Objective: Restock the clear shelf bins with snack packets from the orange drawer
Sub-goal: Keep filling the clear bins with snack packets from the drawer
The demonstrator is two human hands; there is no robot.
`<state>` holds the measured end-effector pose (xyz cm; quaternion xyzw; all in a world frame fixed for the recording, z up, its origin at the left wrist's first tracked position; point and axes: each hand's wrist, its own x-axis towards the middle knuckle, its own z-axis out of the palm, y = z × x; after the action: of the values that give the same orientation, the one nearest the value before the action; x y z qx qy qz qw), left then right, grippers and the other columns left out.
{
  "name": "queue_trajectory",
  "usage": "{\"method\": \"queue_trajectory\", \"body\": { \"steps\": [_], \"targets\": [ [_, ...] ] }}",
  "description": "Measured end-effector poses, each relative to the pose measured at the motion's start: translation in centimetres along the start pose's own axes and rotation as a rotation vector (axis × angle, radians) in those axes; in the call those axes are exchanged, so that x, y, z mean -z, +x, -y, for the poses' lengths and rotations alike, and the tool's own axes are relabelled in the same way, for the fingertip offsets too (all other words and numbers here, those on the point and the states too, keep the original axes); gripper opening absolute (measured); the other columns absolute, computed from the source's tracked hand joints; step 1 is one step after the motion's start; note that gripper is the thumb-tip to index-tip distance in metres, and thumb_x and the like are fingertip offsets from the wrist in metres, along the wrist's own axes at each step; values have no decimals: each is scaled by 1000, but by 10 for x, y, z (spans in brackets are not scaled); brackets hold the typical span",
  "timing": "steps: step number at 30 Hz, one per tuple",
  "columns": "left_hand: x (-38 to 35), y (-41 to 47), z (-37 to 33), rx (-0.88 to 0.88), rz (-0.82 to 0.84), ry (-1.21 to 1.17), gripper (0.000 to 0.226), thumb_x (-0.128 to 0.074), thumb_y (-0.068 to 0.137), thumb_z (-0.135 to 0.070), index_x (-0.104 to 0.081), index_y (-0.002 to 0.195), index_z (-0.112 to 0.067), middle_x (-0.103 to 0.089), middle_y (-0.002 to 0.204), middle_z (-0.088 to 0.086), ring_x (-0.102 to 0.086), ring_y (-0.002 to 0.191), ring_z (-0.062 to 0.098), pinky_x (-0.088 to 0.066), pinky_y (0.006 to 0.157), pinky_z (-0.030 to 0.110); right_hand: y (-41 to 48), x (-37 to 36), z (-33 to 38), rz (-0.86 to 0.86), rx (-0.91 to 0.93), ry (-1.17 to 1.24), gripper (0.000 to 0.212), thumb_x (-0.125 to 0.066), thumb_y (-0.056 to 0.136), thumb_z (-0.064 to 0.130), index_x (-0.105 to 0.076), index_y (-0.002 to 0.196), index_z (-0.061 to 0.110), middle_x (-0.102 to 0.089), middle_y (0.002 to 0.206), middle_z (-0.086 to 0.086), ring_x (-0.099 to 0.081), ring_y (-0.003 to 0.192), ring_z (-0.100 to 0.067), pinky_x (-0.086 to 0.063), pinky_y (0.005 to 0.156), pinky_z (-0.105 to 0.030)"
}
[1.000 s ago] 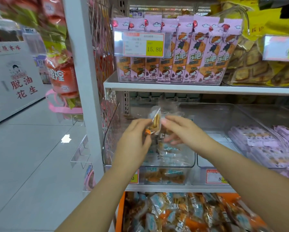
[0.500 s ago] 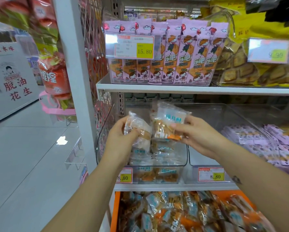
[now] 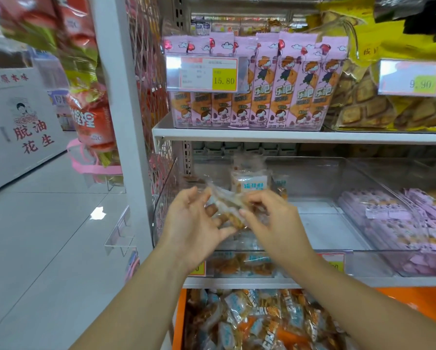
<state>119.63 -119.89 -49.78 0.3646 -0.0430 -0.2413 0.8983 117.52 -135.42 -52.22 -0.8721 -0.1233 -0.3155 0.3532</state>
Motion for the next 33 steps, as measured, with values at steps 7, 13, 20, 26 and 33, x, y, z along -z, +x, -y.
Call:
{"method": "queue_trajectory", "body": {
  "steps": [7, 13, 20, 26, 33],
  "targets": [
    [2, -4, 11, -214, -39, 856, 66, -73, 78, -24, -41, 133, -41, -59, 127, -3, -61, 106, 7, -50, 80, 15, 5, 16, 10, 65, -359, 342, 9, -55, 93, 13, -62, 89, 12, -67, 77, 6, -62, 70, 2, -43, 58, -6],
    [1, -1, 12, -375, -117, 1005, 72, -75, 78, -28, -38, 139, -37, -51, 126, -15, -52, 108, -4, -48, 90, 17, 1, 15, 3, -12, -527, 513, 20, -50, 97, 19, -67, 95, 10, -72, 85, -2, -67, 82, -12, -54, 82, -31],
    [23, -6, -22, -372, -153, 1134, 76, -74, 78, -5, -41, 142, -31, -57, 115, -17, -61, 84, -4, -49, 72, 8, 10, 39, -6, -145, -436, 299, 22, -47, 98, 28, -62, 83, 25, -67, 80, 4, -60, 70, -5, -48, 66, -21],
    [27, -11, -35, -438, -233, 1381, 97, -81, 70, -8, -28, 144, -39, -47, 117, -4, -53, 95, 10, -40, 71, 6, 15, 48, 12, 118, -233, 342, 20, -62, 88, 15, -66, 81, 33, -69, 72, 19, -65, 71, 4, -49, 62, -10],
    [24, -8, -33, -381, -61, 849, 45, -66, 83, 3, -60, 111, -32, -71, 101, -6, -69, 95, 18, -57, 69, 25, 21, 32, 16, 204, -191, 294, 19, -59, 91, 18, -61, 92, 38, -67, 93, 13, -63, 88, -2, -51, 78, -21]
  ]
}}
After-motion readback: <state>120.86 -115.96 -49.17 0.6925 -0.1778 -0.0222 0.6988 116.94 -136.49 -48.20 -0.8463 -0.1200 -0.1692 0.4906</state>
